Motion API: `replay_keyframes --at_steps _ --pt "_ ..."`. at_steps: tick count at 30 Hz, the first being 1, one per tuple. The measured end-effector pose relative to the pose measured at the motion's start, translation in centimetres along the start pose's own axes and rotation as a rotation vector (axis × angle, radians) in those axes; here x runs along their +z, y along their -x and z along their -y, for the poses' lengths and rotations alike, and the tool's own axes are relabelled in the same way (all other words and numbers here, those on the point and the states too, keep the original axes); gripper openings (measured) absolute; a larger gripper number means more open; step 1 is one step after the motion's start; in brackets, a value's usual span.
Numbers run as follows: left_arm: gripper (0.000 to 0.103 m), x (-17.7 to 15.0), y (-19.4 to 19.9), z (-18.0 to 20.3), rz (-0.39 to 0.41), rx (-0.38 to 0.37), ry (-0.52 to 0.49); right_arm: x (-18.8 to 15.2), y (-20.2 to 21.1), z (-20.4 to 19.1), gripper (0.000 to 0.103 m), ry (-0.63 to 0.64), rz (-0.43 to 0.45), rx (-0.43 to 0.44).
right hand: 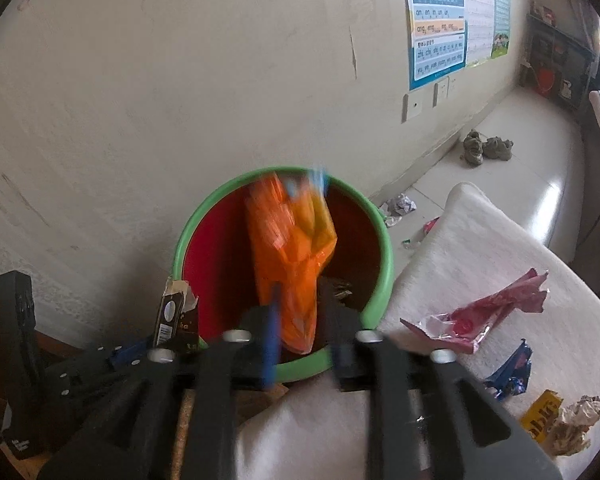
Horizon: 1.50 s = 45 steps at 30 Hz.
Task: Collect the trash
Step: 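Carry the carton and orange bag over the red bin and release both, then grasp the white milk carton with the left gripper while the right grasps the yellow tissue pack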
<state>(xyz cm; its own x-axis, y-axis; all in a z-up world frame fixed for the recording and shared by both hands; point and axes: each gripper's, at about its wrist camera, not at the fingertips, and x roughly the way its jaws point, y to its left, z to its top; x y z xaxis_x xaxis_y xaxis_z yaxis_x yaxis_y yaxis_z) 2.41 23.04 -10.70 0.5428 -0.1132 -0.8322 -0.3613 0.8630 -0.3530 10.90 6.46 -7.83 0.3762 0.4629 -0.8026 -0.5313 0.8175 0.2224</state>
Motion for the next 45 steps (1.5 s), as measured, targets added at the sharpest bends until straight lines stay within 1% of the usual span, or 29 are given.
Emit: replay_keyframes --at_steps 5,7,10,14,15,16,18,19,20,22,24,26,29,31,32,33,34,35,36,39,40,43,45 --pt "0.026 0.3 -0.2 0.2 -0.002 0.0 -0.012 -1.9 2.1 1.4 0.041 -0.059 0.014 0.022" --pt "0.026 0.6 -0.5 0.5 -0.003 0.002 -0.022 -3.4 3.6 2.1 0.042 -0.074 0.02 0.021" --pt "0.026 1.3 -1.2 1.4 -0.004 0.013 -0.054 -5.9 5.5 2.9 0.047 -0.096 0.023 0.002" --pt "0.026 2.1 -2.7 3.2 0.004 0.045 -0.116 -9.4 7.8 4.4 0.047 -0.151 0.009 -0.021" --pt "0.028 2.3 -3.1 3.5 0.004 0.052 -0.123 -10.1 8.3 4.9 0.047 -0.168 0.004 -0.029" --pt "0.035 2.4 -3.3 3.7 0.003 0.057 -0.126 -10.8 8.8 5.4 0.047 -0.181 0.002 -0.037" --pt "0.046 2.5 -3.5 4.2 0.009 0.075 -0.135 -11.7 9.9 6.5 0.047 -0.206 0.003 -0.06" --pt "0.047 2.5 -3.5 4.3 0.012 0.081 -0.14 -12.1 10.7 7.2 0.047 -0.22 0.013 -0.078" --pt "0.048 2.4 -3.4 4.6 0.016 0.083 -0.148 -12.5 11.6 7.9 0.048 -0.233 0.023 -0.1" --pt "0.053 1.8 -3.0 4.9 0.021 0.083 -0.167 -13.3 13.0 9.3 0.051 -0.258 0.039 -0.138" --pt "0.056 1.0 -2.5 5.0 0.026 0.087 -0.171 -14.1 14.2 10.7 0.051 -0.287 0.047 -0.172" --pt "0.058 -0.4 -1.8 4.5 0.021 0.081 -0.147 -15.4 15.7 12.4 0.051 -0.324 0.057 -0.201" --pt "0.058 -3.1 -0.9 4.0 0.0 0.053 -0.106 -17.8 17.1 14.8 0.051 -0.332 0.06 -0.253" --pt "0.059 -4.5 -0.2 3.9 0.004 0.036 -0.091 -19.8 17.8 16.6 0.051 -0.365 0.065 -0.26" --pt "0.06 -5.1 0.4 3.9 0.018 0.039 -0.082 -20.7 18.0 17.4 0.051 -0.39 0.071 -0.257" --pt "0.062 -5.5 0.8 3.9 0.036 0.049 -0.077 -21.9 18.4 18.7 0.051 -0.431 0.086 -0.25" --pt "0.067 -6.0 1.5 4.0 0.06 0.065 -0.066 -22.6 18.7 19.5 0.051 -0.458 0.099 -0.245" --pt "0.068 -6.4 1.9 3.9 0.069 0.072 -0.051 -23.7 19.2 20.5 0.051 -0.492 0.115 -0.244" --pt "0.068 -6.7 2.2 3.9 0.071 0.078 -0.043 -24.6 19.7 21.5 0.051 -0.519 0.13 -0.246" --pt "0.069 -7.4 2.8 4.6 0.075 0.133 -0.058 -26.3 20.5 23.3 0.052 -0.564 0.168 -0.267" --pt "0.069 -7.6 2.9 4.7 0.075 0.153 -0.065 -27.1 20.7 24.2 0.053 -0.595 0.176 -0.262" --pt "0.071 -8.2 3.0 5.6 0.07 0.222 -0.093 -28.8 20.9 26.5 0.053 -0.709 0.18 -0.211" --pt "0.072 -8.4 3.0 6.3 0.059 0.252 -0.116 -29.3 20.7 27.2 0.053 -0.739 0.169 -0.183"
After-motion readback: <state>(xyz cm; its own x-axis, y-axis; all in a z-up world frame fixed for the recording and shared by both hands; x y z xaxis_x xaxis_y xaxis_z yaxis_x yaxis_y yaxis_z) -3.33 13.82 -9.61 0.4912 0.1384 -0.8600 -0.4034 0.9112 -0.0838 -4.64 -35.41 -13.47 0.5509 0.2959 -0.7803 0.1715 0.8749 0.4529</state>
